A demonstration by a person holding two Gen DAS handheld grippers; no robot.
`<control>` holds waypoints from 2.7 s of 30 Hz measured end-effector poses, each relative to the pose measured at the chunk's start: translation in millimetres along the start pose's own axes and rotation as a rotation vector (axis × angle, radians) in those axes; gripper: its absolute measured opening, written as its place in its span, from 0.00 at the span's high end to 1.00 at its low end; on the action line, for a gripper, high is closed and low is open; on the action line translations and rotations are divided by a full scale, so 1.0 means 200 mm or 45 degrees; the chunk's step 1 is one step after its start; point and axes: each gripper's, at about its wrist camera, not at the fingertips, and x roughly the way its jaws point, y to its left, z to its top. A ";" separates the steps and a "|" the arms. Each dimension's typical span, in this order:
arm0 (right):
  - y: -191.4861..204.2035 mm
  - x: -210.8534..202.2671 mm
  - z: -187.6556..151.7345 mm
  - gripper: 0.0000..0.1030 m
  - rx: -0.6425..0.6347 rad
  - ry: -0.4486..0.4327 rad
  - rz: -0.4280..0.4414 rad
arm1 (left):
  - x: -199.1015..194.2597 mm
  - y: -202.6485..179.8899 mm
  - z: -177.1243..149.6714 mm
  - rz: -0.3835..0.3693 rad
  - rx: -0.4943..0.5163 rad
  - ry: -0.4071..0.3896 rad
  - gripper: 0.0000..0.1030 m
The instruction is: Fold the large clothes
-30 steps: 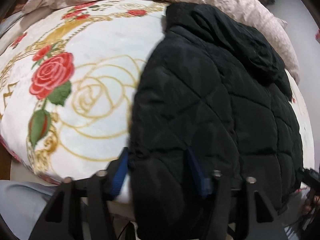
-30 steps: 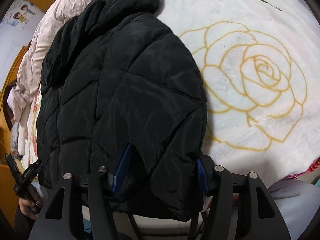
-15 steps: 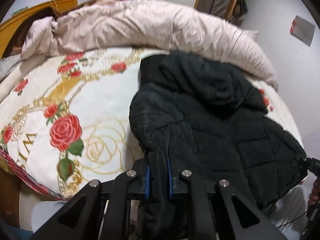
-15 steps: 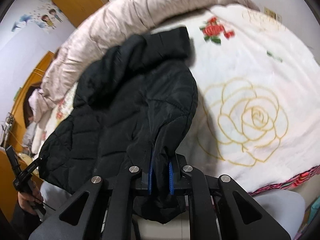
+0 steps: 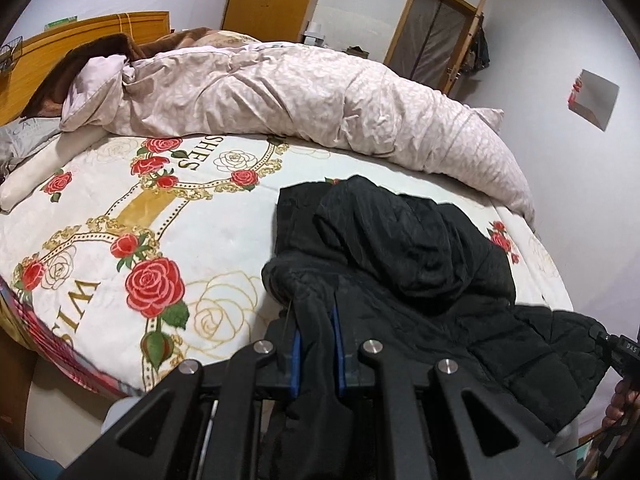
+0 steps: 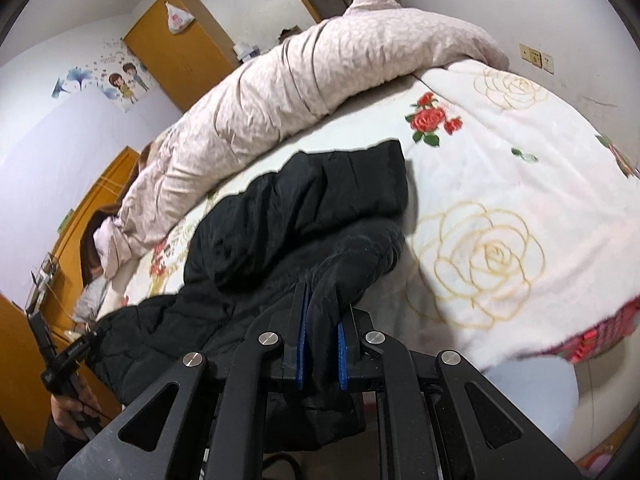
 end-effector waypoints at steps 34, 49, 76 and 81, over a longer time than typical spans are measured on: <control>-0.32 1.27 0.89 0.53 0.327 0.205 0.046 | 1.39 0.01 0.82 -0.038 -0.185 0.180 0.41; -0.29 1.37 0.93 0.25 0.052 0.171 -0.016 | 1.51 0.01 0.85 -0.043 -0.053 0.245 0.13; 0.06 1.29 0.91 0.55 -0.295 0.011 -0.352 | 1.43 -0.18 0.90 0.123 0.092 -0.031 0.40; 0.27 1.51 0.75 0.54 -0.414 0.165 -0.260 | 1.46 -0.46 0.80 -0.116 0.202 0.054 0.33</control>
